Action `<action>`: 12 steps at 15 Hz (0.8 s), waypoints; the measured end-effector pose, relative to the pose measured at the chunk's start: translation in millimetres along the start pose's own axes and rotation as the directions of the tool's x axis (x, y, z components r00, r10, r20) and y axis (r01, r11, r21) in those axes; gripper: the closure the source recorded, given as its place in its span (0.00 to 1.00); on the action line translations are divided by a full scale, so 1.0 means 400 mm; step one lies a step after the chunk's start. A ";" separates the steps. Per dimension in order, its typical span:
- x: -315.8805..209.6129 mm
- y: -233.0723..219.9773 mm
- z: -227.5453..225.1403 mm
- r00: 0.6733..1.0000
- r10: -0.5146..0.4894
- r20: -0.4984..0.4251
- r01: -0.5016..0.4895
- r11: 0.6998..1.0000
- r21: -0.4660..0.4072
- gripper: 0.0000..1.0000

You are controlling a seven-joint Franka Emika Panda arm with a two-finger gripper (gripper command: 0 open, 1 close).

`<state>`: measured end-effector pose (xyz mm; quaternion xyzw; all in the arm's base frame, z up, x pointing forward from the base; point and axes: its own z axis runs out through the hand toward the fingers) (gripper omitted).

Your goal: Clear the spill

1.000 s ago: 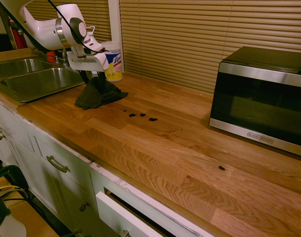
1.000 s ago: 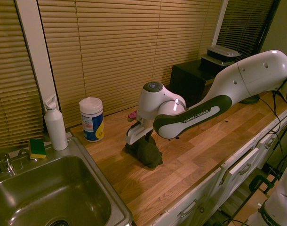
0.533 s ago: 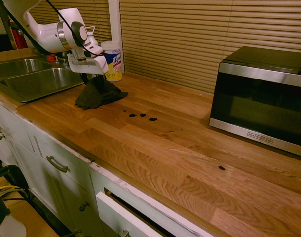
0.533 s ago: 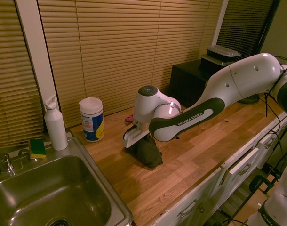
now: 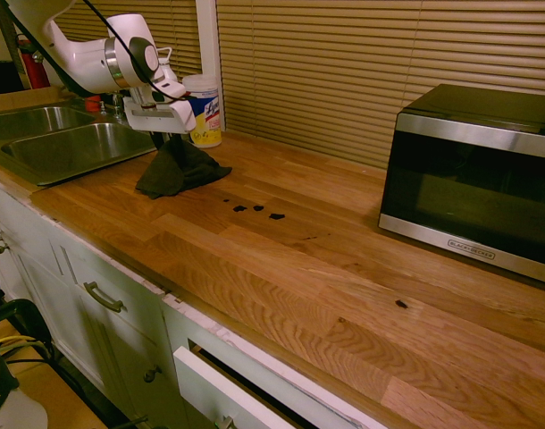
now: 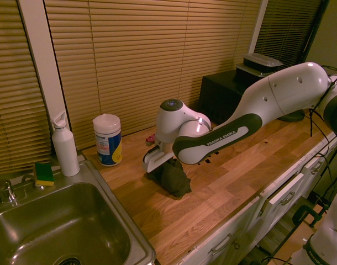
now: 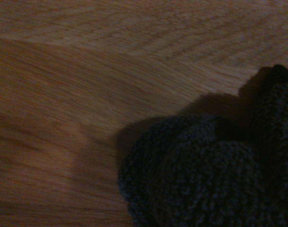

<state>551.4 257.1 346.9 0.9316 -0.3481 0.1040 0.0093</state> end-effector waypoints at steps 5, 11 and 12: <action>0.019 0.007 0.000 0.999 0.038 0.022 -0.038 0.999 -0.002 1.00; 0.089 0.042 0.002 0.995 0.093 0.038 -0.092 0.996 -0.006 1.00; 0.108 0.053 0.004 0.994 0.103 0.041 -0.103 0.995 -0.007 1.00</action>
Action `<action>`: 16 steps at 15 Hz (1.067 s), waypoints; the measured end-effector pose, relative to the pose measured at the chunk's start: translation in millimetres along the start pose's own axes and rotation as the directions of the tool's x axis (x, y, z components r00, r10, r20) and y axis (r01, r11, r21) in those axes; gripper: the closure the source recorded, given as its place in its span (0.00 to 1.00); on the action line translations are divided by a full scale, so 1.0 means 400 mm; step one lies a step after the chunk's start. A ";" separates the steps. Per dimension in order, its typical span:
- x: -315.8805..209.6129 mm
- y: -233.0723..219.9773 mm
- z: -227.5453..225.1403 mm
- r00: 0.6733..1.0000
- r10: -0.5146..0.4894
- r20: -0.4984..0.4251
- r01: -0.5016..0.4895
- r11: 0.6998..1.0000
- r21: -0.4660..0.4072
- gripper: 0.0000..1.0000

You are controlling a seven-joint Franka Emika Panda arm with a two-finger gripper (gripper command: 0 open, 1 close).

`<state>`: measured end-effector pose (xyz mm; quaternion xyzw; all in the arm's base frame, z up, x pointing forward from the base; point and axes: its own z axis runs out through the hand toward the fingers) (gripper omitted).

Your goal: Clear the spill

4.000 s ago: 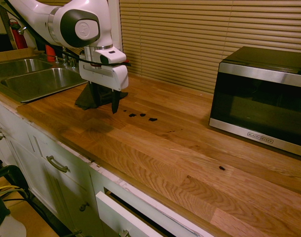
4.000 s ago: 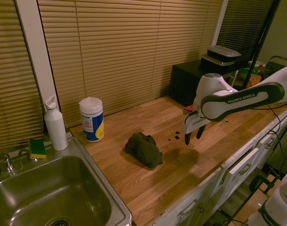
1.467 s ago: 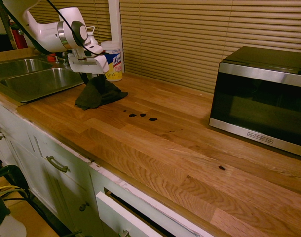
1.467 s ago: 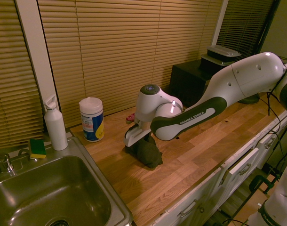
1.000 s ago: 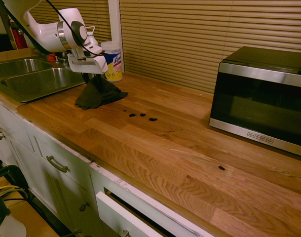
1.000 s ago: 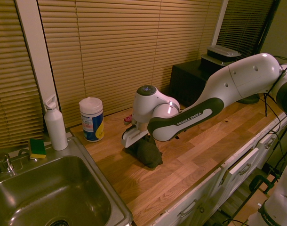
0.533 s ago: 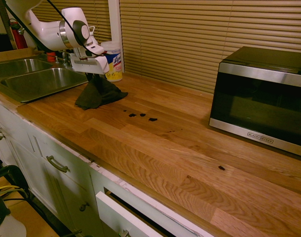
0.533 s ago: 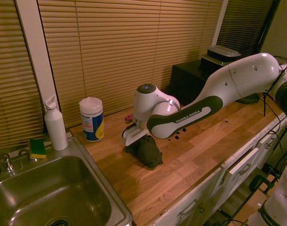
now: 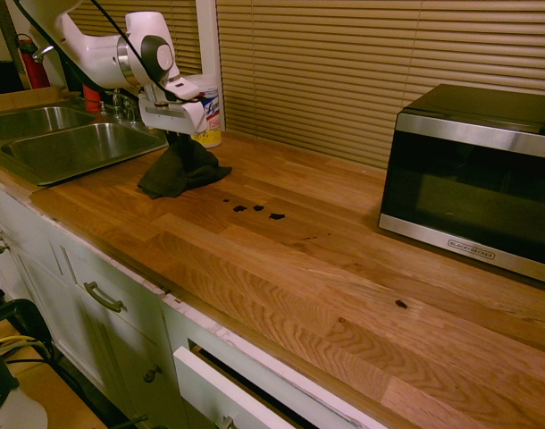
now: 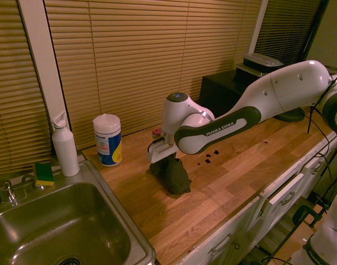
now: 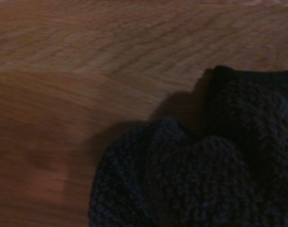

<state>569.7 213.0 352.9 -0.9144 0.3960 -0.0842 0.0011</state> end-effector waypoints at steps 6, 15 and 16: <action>0.097 0.096 0.010 0.998 0.063 0.019 -0.063 0.998 0.006 1.00; 0.281 0.329 0.034 0.984 0.174 0.027 -0.174 0.985 0.007 1.00; 0.308 0.351 0.036 0.982 0.189 0.028 -0.189 0.982 0.006 1.00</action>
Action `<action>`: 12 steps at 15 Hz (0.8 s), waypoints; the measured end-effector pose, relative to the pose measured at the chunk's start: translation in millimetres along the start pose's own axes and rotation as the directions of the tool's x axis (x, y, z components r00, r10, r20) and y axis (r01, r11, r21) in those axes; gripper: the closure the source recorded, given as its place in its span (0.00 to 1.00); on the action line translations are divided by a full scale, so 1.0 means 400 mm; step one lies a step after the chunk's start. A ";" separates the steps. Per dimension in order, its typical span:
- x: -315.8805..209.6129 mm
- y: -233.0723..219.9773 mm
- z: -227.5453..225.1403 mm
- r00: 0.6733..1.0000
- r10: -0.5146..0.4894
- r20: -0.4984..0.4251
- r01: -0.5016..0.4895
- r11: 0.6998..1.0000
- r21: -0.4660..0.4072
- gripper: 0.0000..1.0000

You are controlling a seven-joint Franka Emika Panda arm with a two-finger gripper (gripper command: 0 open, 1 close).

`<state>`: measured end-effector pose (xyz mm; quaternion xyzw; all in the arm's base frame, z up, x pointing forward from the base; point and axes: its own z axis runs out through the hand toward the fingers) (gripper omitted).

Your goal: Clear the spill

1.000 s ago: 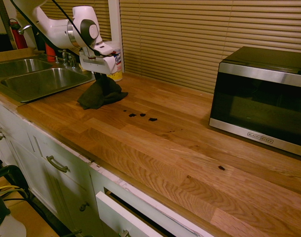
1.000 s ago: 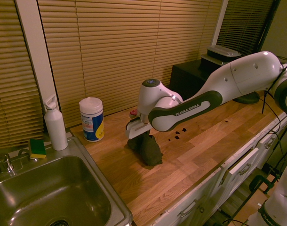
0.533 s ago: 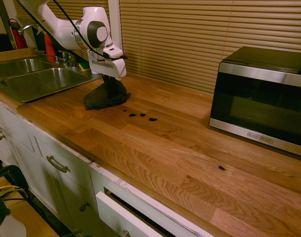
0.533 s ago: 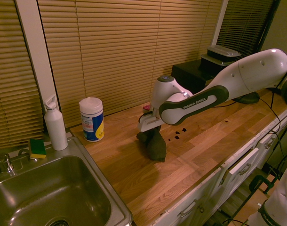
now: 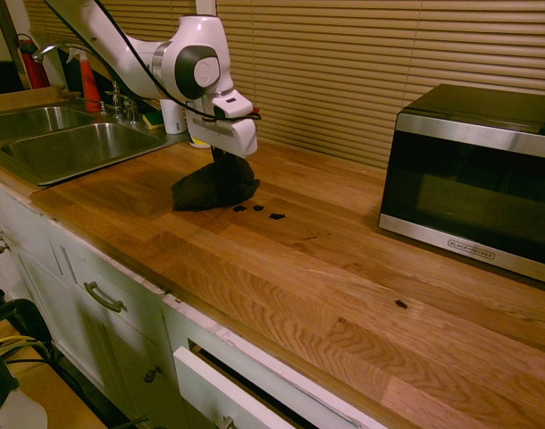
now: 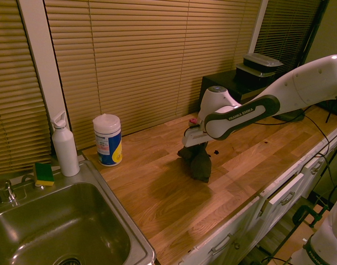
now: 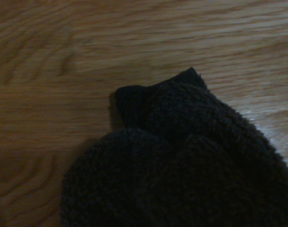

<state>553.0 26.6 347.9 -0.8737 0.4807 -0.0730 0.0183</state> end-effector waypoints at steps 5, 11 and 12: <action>0.144 0.096 0.007 0.997 0.077 -0.015 -0.077 0.997 -0.014 1.00; 0.282 0.210 0.020 0.985 0.173 -0.025 -0.174 0.985 -0.016 1.00; 0.308 0.235 0.020 0.982 0.187 -0.022 -0.187 0.982 -0.013 1.00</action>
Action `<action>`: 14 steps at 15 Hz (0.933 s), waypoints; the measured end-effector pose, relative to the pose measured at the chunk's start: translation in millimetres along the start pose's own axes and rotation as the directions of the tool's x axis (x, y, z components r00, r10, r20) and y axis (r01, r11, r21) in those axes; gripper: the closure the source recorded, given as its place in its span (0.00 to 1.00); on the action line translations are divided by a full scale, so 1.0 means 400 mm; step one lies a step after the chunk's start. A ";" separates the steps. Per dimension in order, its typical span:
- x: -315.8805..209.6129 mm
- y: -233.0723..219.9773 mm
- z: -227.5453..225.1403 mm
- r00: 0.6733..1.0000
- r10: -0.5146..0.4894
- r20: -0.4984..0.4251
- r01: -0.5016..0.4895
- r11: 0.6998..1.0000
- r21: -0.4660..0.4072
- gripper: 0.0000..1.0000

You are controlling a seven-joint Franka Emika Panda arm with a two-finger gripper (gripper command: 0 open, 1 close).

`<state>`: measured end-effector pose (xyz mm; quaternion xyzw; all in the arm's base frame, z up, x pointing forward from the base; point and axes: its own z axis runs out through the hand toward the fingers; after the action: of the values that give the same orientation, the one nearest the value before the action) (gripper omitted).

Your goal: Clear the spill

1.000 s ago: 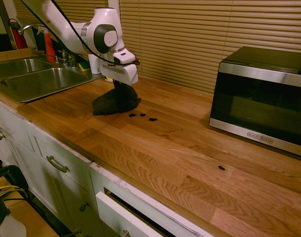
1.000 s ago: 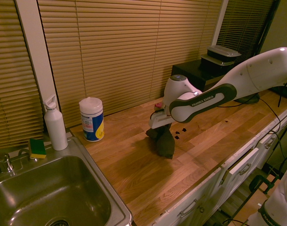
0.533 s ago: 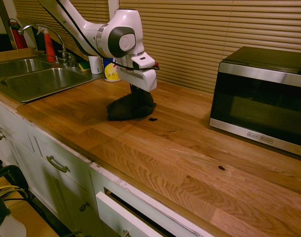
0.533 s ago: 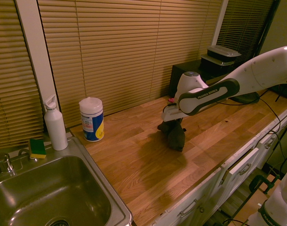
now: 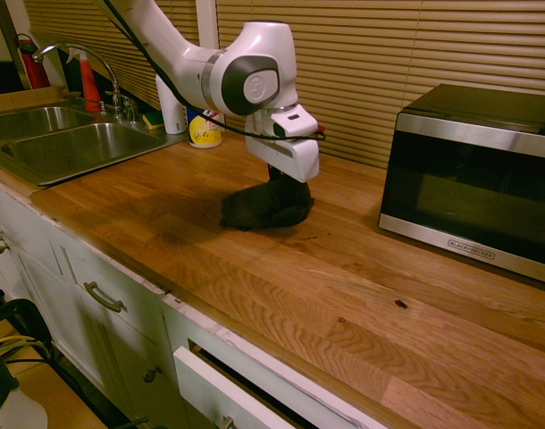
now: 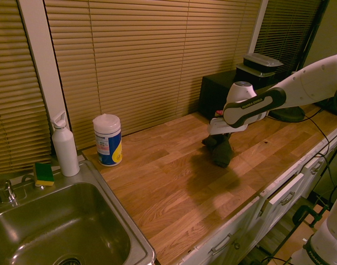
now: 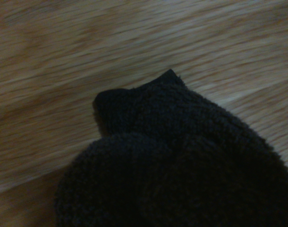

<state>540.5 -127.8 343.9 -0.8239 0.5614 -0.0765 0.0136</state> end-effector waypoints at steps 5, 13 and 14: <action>0.088 0.064 0.002 0.999 0.051 0.007 -0.051 0.999 0.008 1.00; -0.102 -0.065 -0.014 0.997 -0.078 0.024 0.078 0.997 0.019 1.00; -0.143 -0.087 -0.019 0.995 -0.098 0.027 0.098 0.995 0.022 1.00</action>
<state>551.2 -61.3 349.0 -0.8512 0.5192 -0.0714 0.0262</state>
